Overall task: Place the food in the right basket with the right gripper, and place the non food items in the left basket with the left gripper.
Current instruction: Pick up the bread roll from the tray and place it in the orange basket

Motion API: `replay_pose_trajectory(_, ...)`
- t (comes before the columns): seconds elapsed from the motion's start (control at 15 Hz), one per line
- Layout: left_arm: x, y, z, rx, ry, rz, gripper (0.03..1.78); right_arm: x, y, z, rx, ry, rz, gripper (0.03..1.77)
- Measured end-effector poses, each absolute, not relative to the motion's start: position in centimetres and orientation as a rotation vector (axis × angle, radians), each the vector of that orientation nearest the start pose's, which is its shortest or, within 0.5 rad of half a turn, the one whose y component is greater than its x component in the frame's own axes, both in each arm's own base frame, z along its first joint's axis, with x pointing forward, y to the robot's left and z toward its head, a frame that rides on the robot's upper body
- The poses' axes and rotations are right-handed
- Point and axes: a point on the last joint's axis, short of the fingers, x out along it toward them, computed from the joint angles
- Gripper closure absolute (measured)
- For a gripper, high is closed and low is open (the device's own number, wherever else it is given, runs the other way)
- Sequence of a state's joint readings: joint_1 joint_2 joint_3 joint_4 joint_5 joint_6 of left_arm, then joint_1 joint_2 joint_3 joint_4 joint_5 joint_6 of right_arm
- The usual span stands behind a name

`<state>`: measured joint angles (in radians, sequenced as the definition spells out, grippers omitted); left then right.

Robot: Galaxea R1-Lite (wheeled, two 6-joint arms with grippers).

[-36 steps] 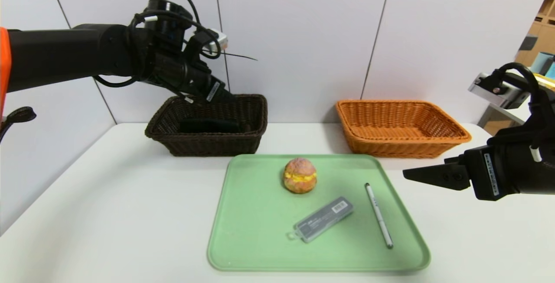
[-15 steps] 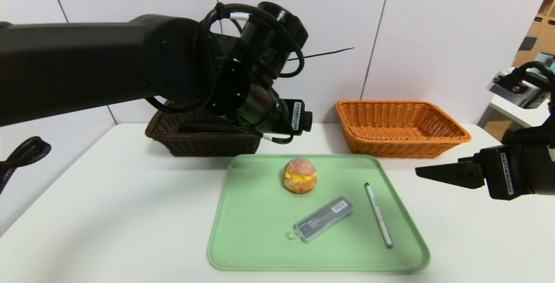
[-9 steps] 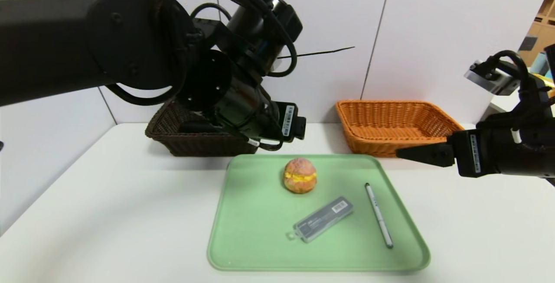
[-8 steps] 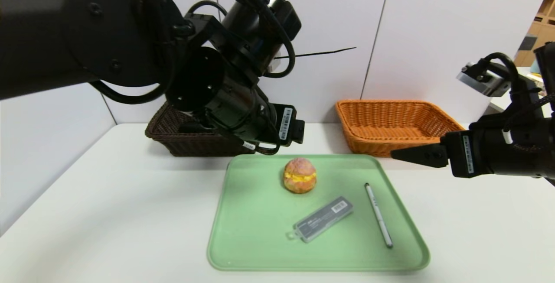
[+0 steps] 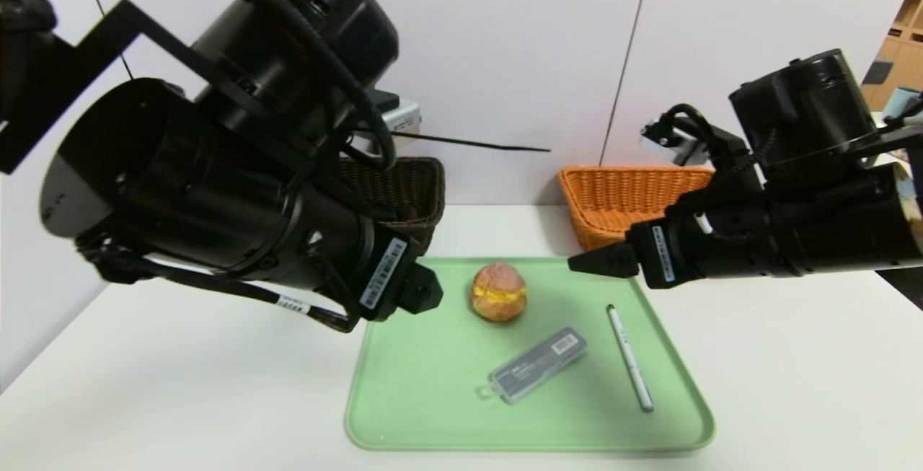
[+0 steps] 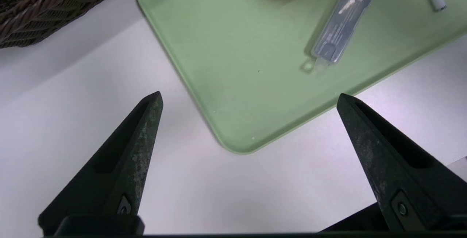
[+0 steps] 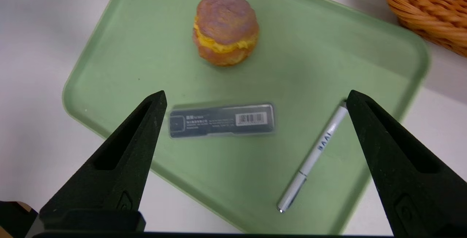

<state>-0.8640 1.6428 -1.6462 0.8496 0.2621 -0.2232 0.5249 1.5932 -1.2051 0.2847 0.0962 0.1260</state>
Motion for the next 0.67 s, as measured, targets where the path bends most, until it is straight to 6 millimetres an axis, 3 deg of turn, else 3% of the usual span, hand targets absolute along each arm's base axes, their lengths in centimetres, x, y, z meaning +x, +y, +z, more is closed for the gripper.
replay_pose_trajectory(0.33, 15.9, -17.8, 30.1, 0.253, 0.772, -0.483, 0.12, 27.1, 19.1, 22.6, -0.083, 0.728, 0.587, 0.1)
replay_pose_trajectory(0.67, 15.2, -17.2, 30.0, 0.258, 0.775, -0.491, 0.12, 30.0, 22.8, 19.0, -0.156, 0.781, 0.532, 0.1)
